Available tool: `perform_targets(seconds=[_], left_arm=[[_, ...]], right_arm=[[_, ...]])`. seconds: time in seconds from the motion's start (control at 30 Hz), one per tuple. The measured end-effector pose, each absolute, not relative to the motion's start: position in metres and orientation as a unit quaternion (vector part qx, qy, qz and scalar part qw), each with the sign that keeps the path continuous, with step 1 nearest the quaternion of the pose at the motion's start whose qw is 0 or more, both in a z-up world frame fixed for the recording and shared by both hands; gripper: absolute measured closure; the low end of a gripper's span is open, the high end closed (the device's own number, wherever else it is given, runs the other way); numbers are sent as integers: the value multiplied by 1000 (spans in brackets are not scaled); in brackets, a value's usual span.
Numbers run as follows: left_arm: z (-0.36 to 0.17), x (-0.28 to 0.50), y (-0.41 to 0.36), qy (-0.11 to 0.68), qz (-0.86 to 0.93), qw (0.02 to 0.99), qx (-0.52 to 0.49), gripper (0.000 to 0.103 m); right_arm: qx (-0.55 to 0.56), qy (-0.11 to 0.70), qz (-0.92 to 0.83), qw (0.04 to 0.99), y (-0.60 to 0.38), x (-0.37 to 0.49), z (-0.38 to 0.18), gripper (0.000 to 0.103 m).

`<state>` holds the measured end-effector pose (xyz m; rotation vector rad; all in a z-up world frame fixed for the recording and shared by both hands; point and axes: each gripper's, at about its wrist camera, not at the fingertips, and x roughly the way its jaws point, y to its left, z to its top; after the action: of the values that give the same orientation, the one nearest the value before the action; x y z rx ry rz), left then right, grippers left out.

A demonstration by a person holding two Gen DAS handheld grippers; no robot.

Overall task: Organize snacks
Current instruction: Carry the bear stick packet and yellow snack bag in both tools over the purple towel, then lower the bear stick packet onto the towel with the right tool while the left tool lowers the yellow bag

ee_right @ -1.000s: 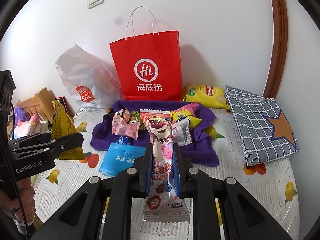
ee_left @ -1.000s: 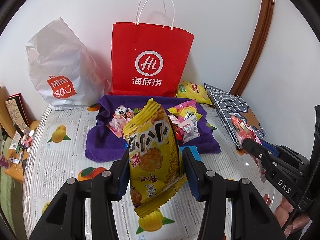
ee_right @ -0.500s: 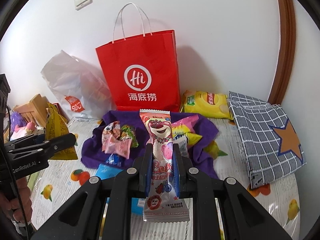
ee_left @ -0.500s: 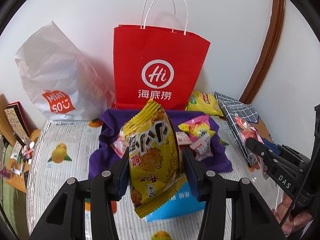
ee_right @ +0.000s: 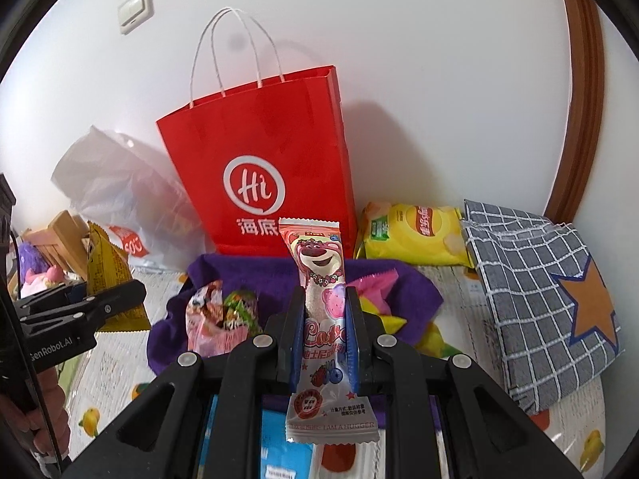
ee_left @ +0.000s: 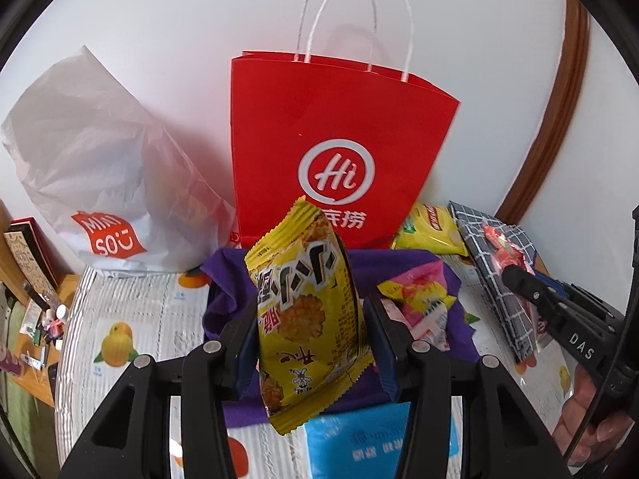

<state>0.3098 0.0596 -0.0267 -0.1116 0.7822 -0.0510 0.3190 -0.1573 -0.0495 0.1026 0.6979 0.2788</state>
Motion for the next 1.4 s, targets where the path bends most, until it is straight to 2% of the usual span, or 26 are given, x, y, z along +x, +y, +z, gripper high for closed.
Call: perform_targets(seconds=[0.3, 0.67, 1.4], left_arm=[[-38, 348, 70, 387, -26, 919, -70, 56], [-83, 386, 78, 420, -33, 902, -99, 56], [-123, 406, 60, 483, -56, 868, -103, 56]], right_arm=[[59, 345, 142, 926, -151, 357, -54, 85], [60, 383, 155, 908, -146, 394, -96, 84], [45, 457, 162, 874, -131, 416, -146, 81]])
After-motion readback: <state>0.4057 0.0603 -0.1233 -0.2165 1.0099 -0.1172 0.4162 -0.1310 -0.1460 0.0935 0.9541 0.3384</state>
